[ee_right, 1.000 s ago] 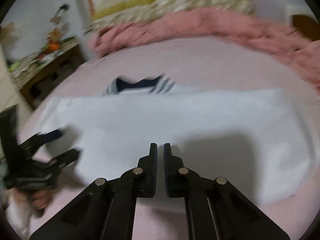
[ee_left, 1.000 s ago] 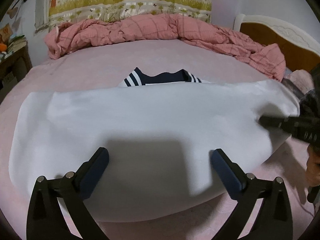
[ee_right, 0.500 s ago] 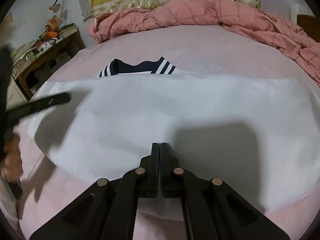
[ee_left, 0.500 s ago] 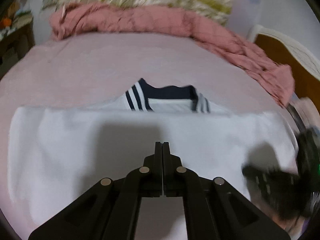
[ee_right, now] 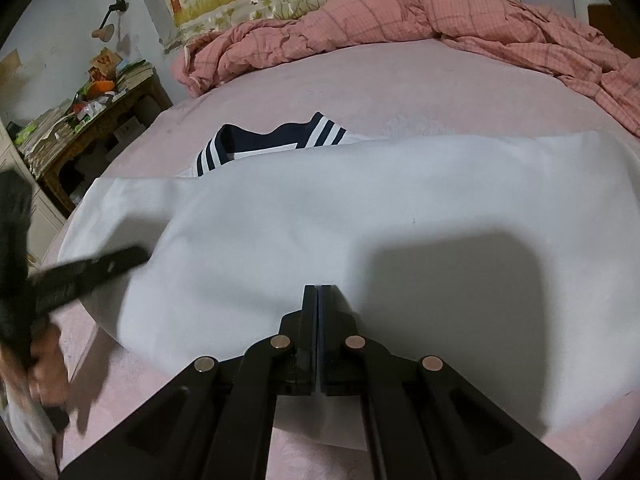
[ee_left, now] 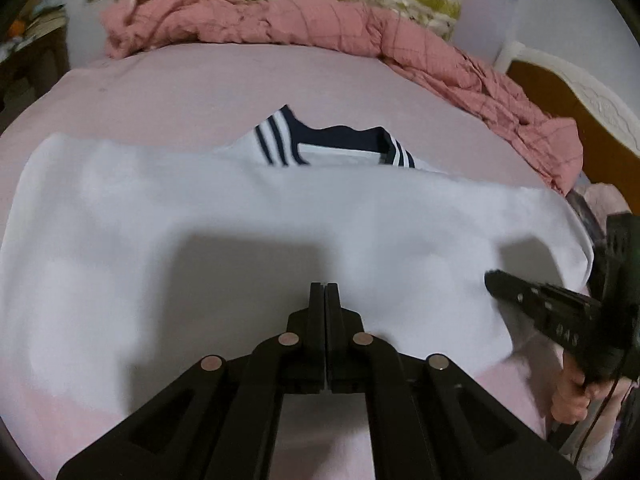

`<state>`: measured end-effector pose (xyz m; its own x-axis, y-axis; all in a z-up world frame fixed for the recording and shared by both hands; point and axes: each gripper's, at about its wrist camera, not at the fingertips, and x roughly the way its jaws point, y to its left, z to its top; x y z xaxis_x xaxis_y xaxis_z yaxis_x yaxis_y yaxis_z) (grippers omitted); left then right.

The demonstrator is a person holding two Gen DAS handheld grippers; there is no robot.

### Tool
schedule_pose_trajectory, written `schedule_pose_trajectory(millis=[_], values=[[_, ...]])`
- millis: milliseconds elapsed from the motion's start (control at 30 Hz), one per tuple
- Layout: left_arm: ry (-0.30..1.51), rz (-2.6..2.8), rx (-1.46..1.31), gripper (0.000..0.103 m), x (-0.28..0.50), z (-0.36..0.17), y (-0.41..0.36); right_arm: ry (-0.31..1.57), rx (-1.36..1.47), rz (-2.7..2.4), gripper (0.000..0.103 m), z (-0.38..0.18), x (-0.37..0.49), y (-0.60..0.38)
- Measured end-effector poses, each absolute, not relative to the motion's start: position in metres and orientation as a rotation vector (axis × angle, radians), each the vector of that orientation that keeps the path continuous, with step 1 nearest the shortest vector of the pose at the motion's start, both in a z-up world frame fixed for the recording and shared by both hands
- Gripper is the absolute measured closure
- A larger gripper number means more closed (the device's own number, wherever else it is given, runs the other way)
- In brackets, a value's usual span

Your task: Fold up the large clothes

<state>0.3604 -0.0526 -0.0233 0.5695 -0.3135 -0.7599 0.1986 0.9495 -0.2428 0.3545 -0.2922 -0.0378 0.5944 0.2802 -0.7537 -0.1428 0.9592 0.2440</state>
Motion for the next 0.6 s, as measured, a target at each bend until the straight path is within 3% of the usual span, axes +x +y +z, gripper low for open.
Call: schedule_pose_trajectory(millis=[133, 367, 400, 467, 533, 600], values=[[0.907, -0.301, -0.207, 0.103, 0.345, -0.032, -0.041, 0.891, 0.169, 0.239, 0.103, -0.034, 0.350, -0.294], [0.834, -0.274, -0.059, 0.103, 0.328, -0.032, -0.057, 0.762, 0.156, 0.108, 0.103, -0.006, 0.324, -0.315], [0.835, -0.278, -0.074, 0.103, 0.331, -0.032, -0.055, 0.730, 0.204, 0.091, 0.099, 0.001, 0.313, -0.328], [0.834, -0.279, -0.087, 0.102, 0.331, -0.033, -0.053, 0.679, 0.287, 0.045, 0.085, 0.007, 0.289, -0.353], [0.823, -0.267, -0.068, 0.102, 0.329, -0.033, -0.055, 0.642, 0.359, -0.044, 0.046, 0.008, 0.265, -0.380], [0.815, -0.257, -0.051, 0.102, 0.328, -0.033, -0.059, 0.636, 0.460, -0.080, 0.035, 0.001, 0.245, -0.407]])
